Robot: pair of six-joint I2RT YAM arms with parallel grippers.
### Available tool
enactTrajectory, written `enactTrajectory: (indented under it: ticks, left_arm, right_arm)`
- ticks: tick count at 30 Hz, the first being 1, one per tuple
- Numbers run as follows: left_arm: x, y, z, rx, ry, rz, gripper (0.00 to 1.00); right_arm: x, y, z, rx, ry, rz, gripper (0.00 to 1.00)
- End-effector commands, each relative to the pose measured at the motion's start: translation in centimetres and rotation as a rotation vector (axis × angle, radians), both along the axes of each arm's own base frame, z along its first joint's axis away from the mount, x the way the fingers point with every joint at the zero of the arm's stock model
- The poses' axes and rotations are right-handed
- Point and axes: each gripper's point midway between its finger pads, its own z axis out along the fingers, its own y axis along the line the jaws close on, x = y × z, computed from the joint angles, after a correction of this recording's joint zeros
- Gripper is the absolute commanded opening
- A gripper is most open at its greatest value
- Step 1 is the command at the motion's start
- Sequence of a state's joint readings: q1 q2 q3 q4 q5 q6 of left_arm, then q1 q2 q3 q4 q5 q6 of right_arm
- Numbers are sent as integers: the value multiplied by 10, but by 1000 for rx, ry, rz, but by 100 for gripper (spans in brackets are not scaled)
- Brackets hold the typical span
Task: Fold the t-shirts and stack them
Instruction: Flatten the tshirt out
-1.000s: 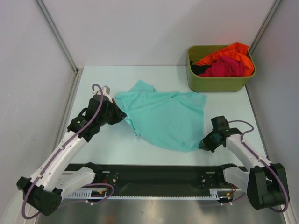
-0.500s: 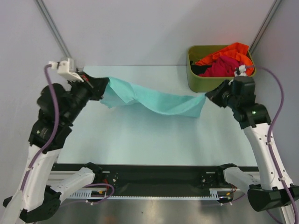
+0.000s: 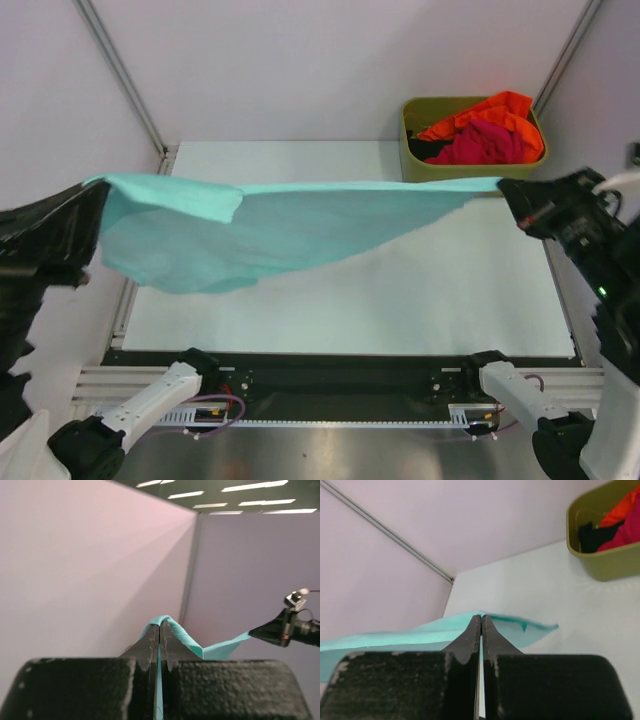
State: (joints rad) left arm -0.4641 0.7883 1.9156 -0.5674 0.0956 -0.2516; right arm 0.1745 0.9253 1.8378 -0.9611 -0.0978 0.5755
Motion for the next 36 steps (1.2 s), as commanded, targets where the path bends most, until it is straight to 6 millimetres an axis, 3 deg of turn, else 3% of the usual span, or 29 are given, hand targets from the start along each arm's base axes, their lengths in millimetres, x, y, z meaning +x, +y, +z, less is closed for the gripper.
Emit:
enactTrajectory:
  ticks: [1, 3, 6, 8, 9, 12, 13, 15, 16, 18, 19, 20, 21, 22, 23, 25, 26, 27, 28, 29, 30, 31, 32, 33, 35, 36]
  left_arm:
    - [-48, -12, 6, -1, -35, -188, 0]
    - [-63, -5, 7, -34, -43, -204, 0]
    - [-68, -1, 9, -65, -30, -209, 0]
    - [-59, -10, 10, -75, 6, -245, 0]
    - [-43, -24, 1, -49, 50, -278, 0]
    - [-6, -41, -18, -32, 130, -268, 0]
    - [23, -55, -41, 4, 194, -251, 0]
    - [56, -65, -61, 53, 215, -206, 0]
    - [83, -73, -85, 86, 271, -173, 0]
    - [126, -88, -109, 156, 296, -130, 0]
    - [148, -93, -131, 188, 328, -112, 0]
    - [176, -103, -152, 221, 368, -97, 0]
    - [195, -106, -155, 229, 340, -79, 0]
    - [218, -104, -181, 244, 389, -58, 0]
    - [249, -110, -208, 254, 441, -59, 0]
    - [288, -105, -235, 225, 461, -6, 0]
    - [302, -106, -246, 226, 456, 10, 0]
    - [330, -113, -282, 256, 521, 21, 0]
    - [345, -116, -284, 254, 502, 25, 0]
    - [358, -120, -293, 259, 511, 17, 0]
    - [383, -124, -323, 259, 564, 18, 0]
    - [396, -125, -323, 233, 539, 18, 0]
    - [406, -130, -334, 209, 563, -14, 0]
    - [424, -131, -350, 201, 586, -16, 0]
    - [439, -133, -363, 186, 609, -23, 1]
    - [446, -133, -364, 171, 615, -22, 1]
  right_arm:
    - [-54, -15, 16, -12, -44, -29, 0]
    - [-70, -12, 16, -13, -38, 6, 0]
    - [-79, -7, 2, -8, 13, 39, 0]
    - [-75, -7, -16, 9, 72, 22, 0]
    - [-66, -4, -33, 22, 126, 26, 0]
    - [-40, -5, -57, 16, 196, -1, 0]
    - [-19, -5, -73, 5, 226, -17, 0]
    - [3, -6, -92, -13, 257, -44, 0]
    - [21, -12, -104, -33, 285, -85, 0]
    - [50, -15, -126, -72, 305, -119, 0]
    - [64, -24, -135, -93, 313, -176, 0]
    - [85, -26, -160, -111, 353, -196, 0]
    - [97, -33, -172, -114, 374, -228, 0]
    - [111, -38, -181, -112, 370, -252, 0]
    - [125, -43, -216, -131, 447, -275, 0]
    - [146, -62, -243, -155, 478, -367, 0]
    - [157, -67, -268, -178, 533, -387, 0]
    - [162, -72, -291, -211, 576, -396, 0]
    - [174, -83, -298, -220, 570, -435, 0]
    - [185, -87, -322, -237, 626, -443, 0]
    - [193, -91, -330, -241, 630, -445, 0]
    - [206, -102, -331, -222, 604, -468, 0]
    - [216, -102, -349, -215, 642, -455, 0]
    - [228, -106, -345, -200, 614, -462, 0]
    - [240, -106, -353, -207, 626, -450, 0]
    - [246, -103, -367, -211, 657, -430, 0]
